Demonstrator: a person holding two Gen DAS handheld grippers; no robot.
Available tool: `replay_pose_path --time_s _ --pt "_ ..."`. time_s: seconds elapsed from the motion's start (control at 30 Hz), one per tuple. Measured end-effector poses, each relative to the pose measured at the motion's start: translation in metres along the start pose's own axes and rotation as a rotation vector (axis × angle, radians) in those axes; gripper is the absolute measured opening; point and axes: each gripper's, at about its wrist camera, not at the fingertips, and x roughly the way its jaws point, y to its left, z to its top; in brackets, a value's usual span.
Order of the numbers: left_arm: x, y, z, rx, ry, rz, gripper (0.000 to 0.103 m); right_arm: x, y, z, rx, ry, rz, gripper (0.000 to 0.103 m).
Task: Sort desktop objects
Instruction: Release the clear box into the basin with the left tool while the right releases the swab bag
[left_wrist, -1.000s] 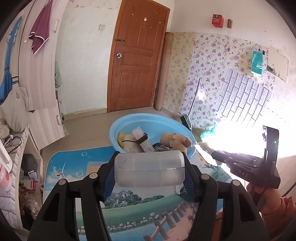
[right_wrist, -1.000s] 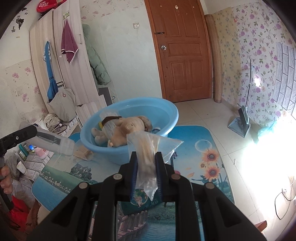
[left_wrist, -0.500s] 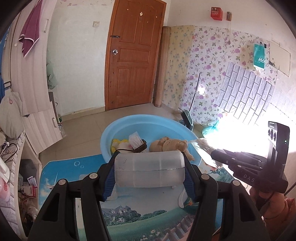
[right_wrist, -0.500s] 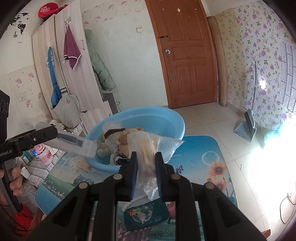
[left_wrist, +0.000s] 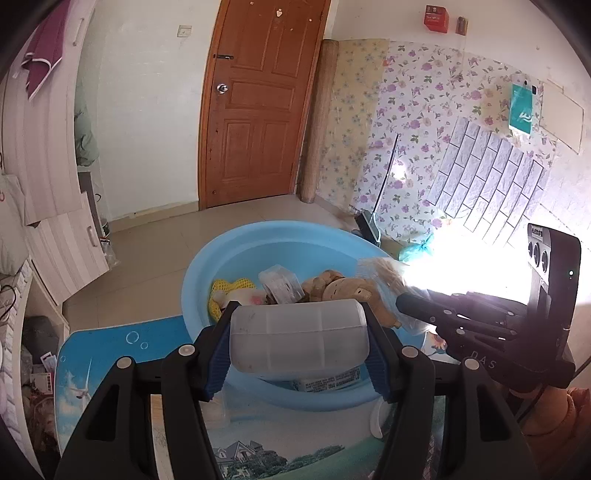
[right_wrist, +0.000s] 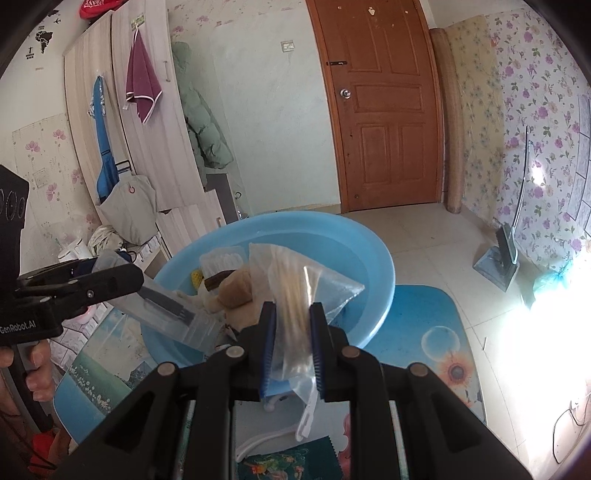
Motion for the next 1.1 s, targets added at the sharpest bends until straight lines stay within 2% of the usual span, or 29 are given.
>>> replay_pose_path --time_s 0.23,0.43,0.53,0.7,1.1 --pt "0.025 0.000 0.004 0.021 0.028 -0.005 0.061 0.028 0.009 0.009 -0.037 0.040 -0.001 0.018" --pt "0.041 0.004 -0.011 0.021 0.086 0.009 0.065 0.042 0.017 0.006 -0.054 0.093 -0.020 0.021" --pt "0.040 0.004 -0.019 0.005 0.106 -0.011 0.068 0.040 0.016 0.005 -0.051 0.105 -0.035 0.024" --pt "0.027 -0.009 -0.027 0.055 0.092 -0.020 0.084 0.031 0.019 0.000 -0.047 0.118 -0.062 0.031" --pt "0.002 -0.020 -0.042 0.062 0.092 -0.041 0.088 -0.001 0.031 -0.009 -0.059 0.094 -0.103 0.036"
